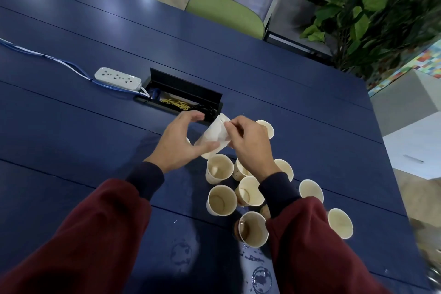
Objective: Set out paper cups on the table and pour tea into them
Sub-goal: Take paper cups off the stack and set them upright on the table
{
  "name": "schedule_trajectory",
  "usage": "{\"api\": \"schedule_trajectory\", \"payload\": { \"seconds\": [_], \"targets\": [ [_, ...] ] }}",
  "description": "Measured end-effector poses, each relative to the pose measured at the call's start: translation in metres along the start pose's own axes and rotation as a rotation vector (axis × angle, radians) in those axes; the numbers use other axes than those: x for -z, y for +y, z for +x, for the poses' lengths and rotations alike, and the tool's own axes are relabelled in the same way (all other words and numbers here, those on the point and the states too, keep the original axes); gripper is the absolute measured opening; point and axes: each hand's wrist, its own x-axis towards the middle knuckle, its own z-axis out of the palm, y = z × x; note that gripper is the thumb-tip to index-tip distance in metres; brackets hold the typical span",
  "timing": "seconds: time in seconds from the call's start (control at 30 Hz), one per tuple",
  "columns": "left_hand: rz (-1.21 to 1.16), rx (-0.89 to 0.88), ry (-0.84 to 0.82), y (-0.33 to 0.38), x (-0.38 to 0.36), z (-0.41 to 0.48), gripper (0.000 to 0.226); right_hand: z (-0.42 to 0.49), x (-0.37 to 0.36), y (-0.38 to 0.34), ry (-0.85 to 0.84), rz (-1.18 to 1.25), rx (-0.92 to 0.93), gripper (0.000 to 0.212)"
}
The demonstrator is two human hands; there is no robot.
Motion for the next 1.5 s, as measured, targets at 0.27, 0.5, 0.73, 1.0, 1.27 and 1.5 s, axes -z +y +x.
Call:
{"api": "schedule_trajectory", "payload": {
  "seconds": [0.27, 0.5, 0.73, 1.0, 1.27, 1.5],
  "targets": [
    [0.153, 0.013, -0.076, 0.031, -0.025, 0.022, 0.073, 0.002, 0.009, -0.021, 0.020, 0.127, 0.034, 0.024],
    [0.200, 0.067, -0.055, 0.025, -0.022, 0.030, 0.069, 0.023, 0.036, -0.012, 0.320, 0.169, 0.005, 0.026],
    [0.050, 0.062, 0.032, 0.013, -0.014, 0.059, 0.043, 0.049, 0.041, 0.022, 0.196, -0.038, -0.097, 0.023],
    [0.469, 0.151, -0.165, -0.020, -0.038, 0.074, 0.055, 0.038, -0.006, 0.072, -0.225, -0.175, -0.190, 0.030],
    [0.709, 0.163, -0.271, -0.033, -0.048, 0.074, 0.060, 0.042, -0.018, 0.089, -0.394, -0.240, -0.193, 0.039],
    [0.603, 0.162, -0.207, -0.033, -0.042, 0.065, 0.062, 0.036, -0.017, 0.089, -0.371, -0.209, -0.160, 0.041]
  ]
}}
